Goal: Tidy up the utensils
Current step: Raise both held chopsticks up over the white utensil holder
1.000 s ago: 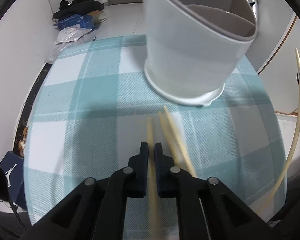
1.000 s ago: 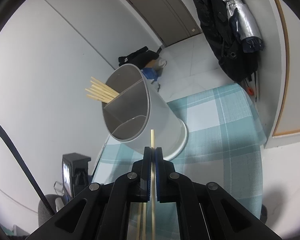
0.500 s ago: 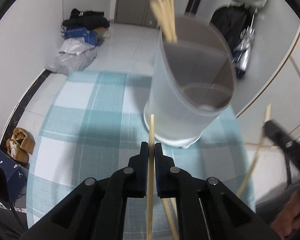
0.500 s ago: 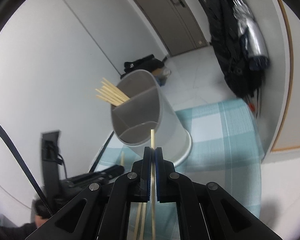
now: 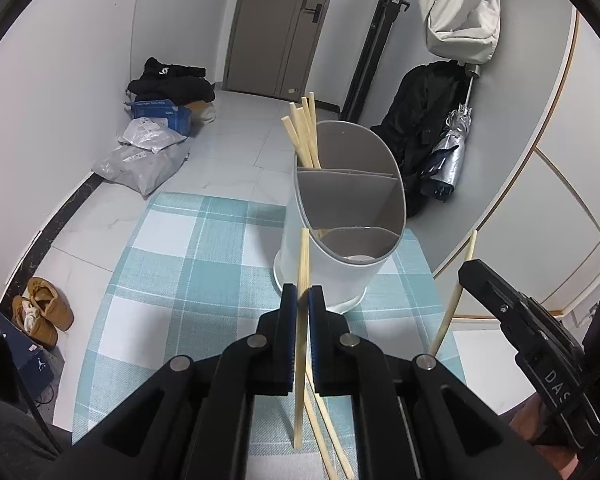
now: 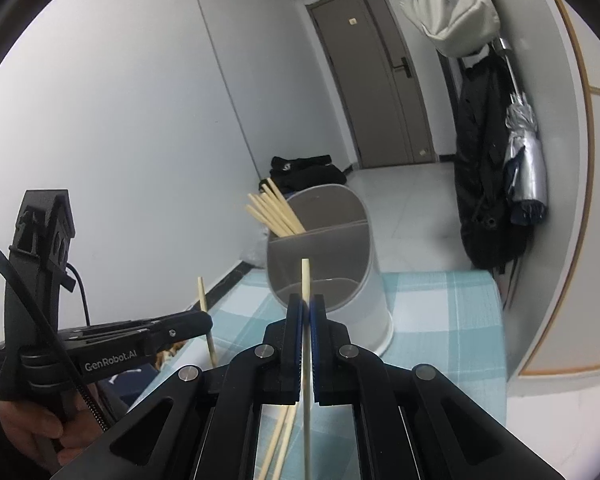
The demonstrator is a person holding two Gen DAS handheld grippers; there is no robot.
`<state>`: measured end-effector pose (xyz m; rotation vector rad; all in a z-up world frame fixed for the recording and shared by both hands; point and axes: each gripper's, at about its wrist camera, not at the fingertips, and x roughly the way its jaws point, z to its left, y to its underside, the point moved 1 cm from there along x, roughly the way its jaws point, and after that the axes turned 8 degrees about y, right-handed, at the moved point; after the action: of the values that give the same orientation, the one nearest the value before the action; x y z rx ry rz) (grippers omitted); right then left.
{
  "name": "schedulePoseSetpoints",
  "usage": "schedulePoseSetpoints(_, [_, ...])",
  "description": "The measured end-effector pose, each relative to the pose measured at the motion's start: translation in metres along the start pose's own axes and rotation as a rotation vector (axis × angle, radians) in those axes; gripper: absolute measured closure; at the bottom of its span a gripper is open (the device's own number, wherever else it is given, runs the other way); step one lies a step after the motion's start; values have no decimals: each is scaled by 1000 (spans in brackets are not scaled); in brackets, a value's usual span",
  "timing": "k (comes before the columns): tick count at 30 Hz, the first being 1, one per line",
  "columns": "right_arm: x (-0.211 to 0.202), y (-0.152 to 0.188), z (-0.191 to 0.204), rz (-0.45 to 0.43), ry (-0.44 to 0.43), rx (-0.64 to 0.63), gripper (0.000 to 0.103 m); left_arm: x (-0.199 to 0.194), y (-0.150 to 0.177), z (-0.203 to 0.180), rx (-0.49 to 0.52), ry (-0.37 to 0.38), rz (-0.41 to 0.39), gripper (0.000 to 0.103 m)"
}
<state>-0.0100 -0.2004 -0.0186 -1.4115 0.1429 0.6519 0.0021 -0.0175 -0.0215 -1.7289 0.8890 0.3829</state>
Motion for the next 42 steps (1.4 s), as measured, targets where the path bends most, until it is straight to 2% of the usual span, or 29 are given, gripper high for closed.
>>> schedulePoseSetpoints(7, [3,-2,3,-3,32,-9,100,-17,3,-7,19,13,-11,100])
schedulePoseSetpoints(11, [-2,-5,3,-20,47,-6,100,-22,3,-13,45,-2,16,101])
schedulePoseSetpoints(15, [-2,-9,-4,-23,76,0,100,-36,-4,-22,70,50,4,101])
schedulePoseSetpoints(20, [-8,-21,-6,-51,73,11,100,-48,-20,-31,81,95,-17,101])
schedulePoseSetpoints(29, [-12,-53,3,-102,44,-12,100,-57,-46,-49,131,149,-53,103])
schedulePoseSetpoints(33, [-8,-65,4,-104,42,-27,100,-58,-56,-43,122,164,-61,103])
schedulePoseSetpoints(38, [-5,-61,-3,-92,33,-4,100,-44,-54,1,19,124,-14,103])
schedulePoseSetpoints(40, [-4,-56,-8,-84,36,9,100,-27,-44,18,-4,115,42,103])
schedulePoseSetpoints(42, [-1,-48,-16,-64,48,31,100,-10,-31,25,-5,92,102,96])
